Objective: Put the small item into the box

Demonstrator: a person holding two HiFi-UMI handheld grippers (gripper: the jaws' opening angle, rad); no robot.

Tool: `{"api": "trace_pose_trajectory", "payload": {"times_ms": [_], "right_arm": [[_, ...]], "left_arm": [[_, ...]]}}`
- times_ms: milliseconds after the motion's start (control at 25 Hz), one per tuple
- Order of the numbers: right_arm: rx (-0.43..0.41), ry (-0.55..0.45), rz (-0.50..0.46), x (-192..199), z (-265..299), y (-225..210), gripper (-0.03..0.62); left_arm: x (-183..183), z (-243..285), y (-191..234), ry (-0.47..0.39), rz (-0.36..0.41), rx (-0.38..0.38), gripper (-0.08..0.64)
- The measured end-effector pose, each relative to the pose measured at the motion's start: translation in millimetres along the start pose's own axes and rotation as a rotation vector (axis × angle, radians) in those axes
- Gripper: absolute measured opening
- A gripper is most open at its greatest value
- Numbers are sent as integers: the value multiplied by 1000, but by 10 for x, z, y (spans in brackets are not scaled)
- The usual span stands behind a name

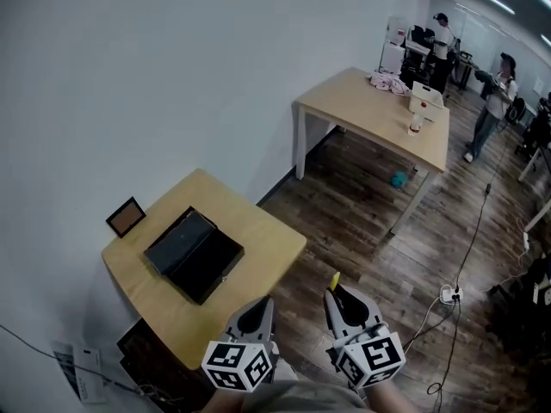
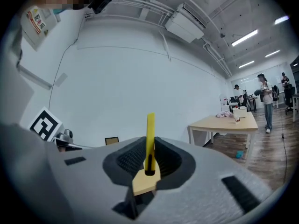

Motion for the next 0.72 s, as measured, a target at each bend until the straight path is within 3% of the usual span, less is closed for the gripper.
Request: {"api": "trace_pose_trajectory", "payload": {"times_ms": [440, 720], "right_arm": [[-63, -3, -32, -234, 1074, 2, 44], [-143, 15, -35, -255, 1678, 119, 44]], "left_arm": [[-411, 500, 696, -19, -20, -30, 3], [-579, 629, 1134, -35, -31, -93, 3]]}}
Point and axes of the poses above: the fingertips, and each gripper's own axes: z forward along the fingers, y to its left, x out of its underside, the point moved 10 cm from there along -z, backward along the fingers, and after that the axes turned 1 degree about -x, right-handed, at the moved point
